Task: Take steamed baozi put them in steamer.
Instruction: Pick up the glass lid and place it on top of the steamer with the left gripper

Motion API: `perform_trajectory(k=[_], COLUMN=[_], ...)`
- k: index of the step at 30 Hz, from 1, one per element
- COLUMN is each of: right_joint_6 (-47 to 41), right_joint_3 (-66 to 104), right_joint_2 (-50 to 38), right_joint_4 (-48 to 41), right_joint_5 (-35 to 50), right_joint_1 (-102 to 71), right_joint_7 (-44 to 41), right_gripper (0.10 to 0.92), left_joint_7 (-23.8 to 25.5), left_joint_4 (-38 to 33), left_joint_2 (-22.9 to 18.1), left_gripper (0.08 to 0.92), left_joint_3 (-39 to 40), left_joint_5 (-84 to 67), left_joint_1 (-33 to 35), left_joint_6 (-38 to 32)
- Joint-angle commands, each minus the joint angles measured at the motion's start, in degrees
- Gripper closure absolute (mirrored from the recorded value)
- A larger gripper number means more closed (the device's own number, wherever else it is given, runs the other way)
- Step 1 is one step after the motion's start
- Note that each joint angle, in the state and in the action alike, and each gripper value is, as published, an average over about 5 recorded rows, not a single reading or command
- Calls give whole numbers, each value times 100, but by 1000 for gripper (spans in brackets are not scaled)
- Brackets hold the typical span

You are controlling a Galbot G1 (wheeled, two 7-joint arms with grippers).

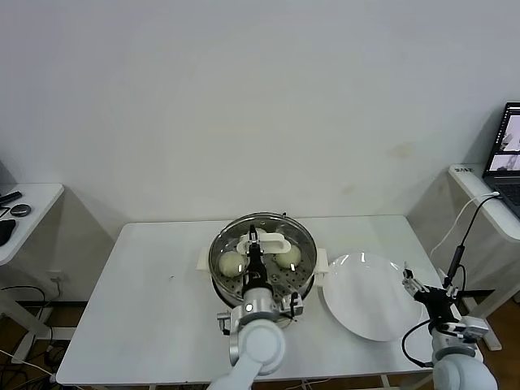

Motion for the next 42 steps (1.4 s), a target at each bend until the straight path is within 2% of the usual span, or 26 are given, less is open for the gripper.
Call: perform_trajectory(k=[1,21,42], right_joint_6=[3,18,36], right_joint_3=[-9,-8,-19], right_joint_2=[9,-13,-9], right_joint_4=[-9,18,64], right_joint_5=[3,-4,-26], right_joint_1=[19,-27,-95], right_joint_7=[1,1,1], right_gripper=[203,203,203], left_joint_7=[123,43,89], left_joint_4=[0,170,-41], left_joint_2=[4,27,70], left_gripper=[827,827,827], left_joint_3=[68,-19,-68], left_joint_5=[113,-239,-380], left_joint_1=[33,-154,-241], left_joint_6=[4,2,1])
